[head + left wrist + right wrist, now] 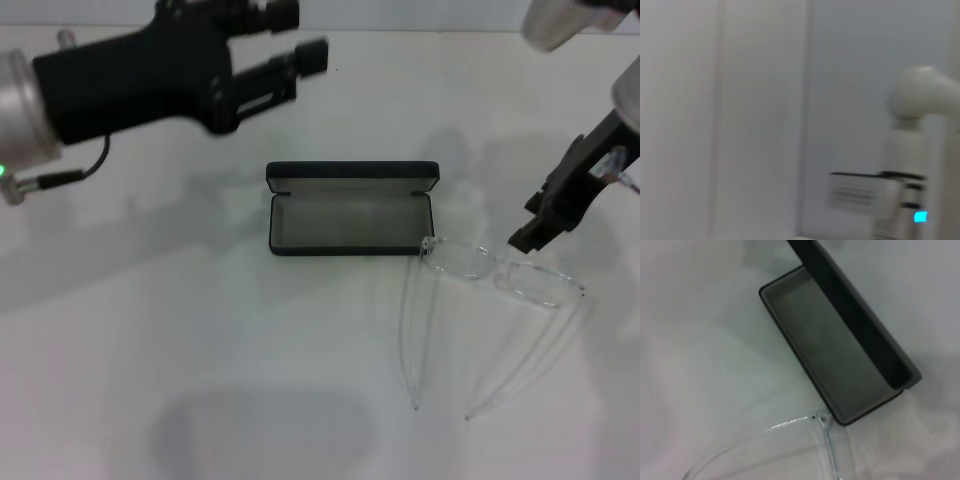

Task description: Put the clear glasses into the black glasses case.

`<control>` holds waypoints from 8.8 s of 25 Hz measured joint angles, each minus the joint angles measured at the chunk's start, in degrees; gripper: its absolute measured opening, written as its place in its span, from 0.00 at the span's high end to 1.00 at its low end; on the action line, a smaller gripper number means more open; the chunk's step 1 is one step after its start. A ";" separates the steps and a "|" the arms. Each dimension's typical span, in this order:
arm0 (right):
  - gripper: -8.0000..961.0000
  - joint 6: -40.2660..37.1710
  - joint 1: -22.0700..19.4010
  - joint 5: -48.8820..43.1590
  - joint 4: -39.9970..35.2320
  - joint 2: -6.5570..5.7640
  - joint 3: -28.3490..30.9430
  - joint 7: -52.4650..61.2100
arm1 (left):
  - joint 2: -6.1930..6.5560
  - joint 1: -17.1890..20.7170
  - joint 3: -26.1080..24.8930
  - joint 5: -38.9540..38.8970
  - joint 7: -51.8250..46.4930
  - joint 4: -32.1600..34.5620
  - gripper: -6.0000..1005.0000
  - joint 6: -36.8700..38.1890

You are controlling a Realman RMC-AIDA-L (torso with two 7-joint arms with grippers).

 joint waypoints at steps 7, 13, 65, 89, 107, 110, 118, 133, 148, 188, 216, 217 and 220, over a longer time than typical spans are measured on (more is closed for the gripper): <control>0.46 5.01 0.37 1.55 4.39 0.46 -5.12 -1.05 | 1.49 -4.19 -12.80 0.68 4.87 -15.25 0.54 21.44; 0.46 7.00 0.71 4.18 7.26 0.67 -6.80 -2.86 | 1.83 -4.35 -13.00 5.68 6.19 -19.90 0.57 24.82; 0.88 -5.10 -23.09 40.20 -11.68 0.13 8.95 -23.40 | 0.25 -5.16 -10.31 -4.17 8.74 -24.01 0.60 34.27; 0.88 3.31 -13.58 54.39 11.98 0.66 5.08 -38.45 | -0.17 -12.02 1.45 -0.83 16.12 -30.54 0.84 26.44; 0.88 2.53 -14.13 57.07 12.05 0.53 3.65 -39.50 | -0.28 -12.61 1.92 -2.00 23.04 -35.69 0.84 20.35; 0.88 2.96 -14.28 56.76 12.06 0.47 3.65 -39.86 | -0.25 -12.16 2.03 -4.24 23.05 -35.53 0.84 21.10; 0.88 3.20 -14.63 57.08 12.78 0.40 3.89 -41.64 | -0.20 -11.18 1.79 -7.49 24.20 -35.64 0.84 21.52; 0.88 3.42 -14.29 57.83 12.93 0.50 4.10 -42.58 | -0.43 -11.21 1.84 -9.08 28.14 -38.12 0.84 18.39; 0.88 -6.93 -17.67 65.14 15.29 0.06 16.22 -45.60 | 0.45 -9.21 -5.93 -11.77 27.85 -38.03 0.84 31.18; 0.88 -1.81 -12.94 89.06 38.40 0.76 -0.19 -71.32 | -0.68 -17.58 15.10 -26.87 38.29 -53.02 0.85 24.87; 0.88 2.74 -12.93 89.47 38.01 0.76 -5.14 -72.87 | -0.86 -19.59 17.24 -29.65 37.67 -55.89 0.85 27.02; 0.88 2.79 -12.90 89.47 37.99 0.76 -5.36 -72.93 | -0.87 -19.60 17.23 -29.83 37.65 -55.89 0.85 26.73; 0.88 2.89 -12.78 89.47 37.90 0.76 -6.15 -72.93 | -0.87 -19.59 17.30 -30.13 37.63 -55.91 0.85 26.01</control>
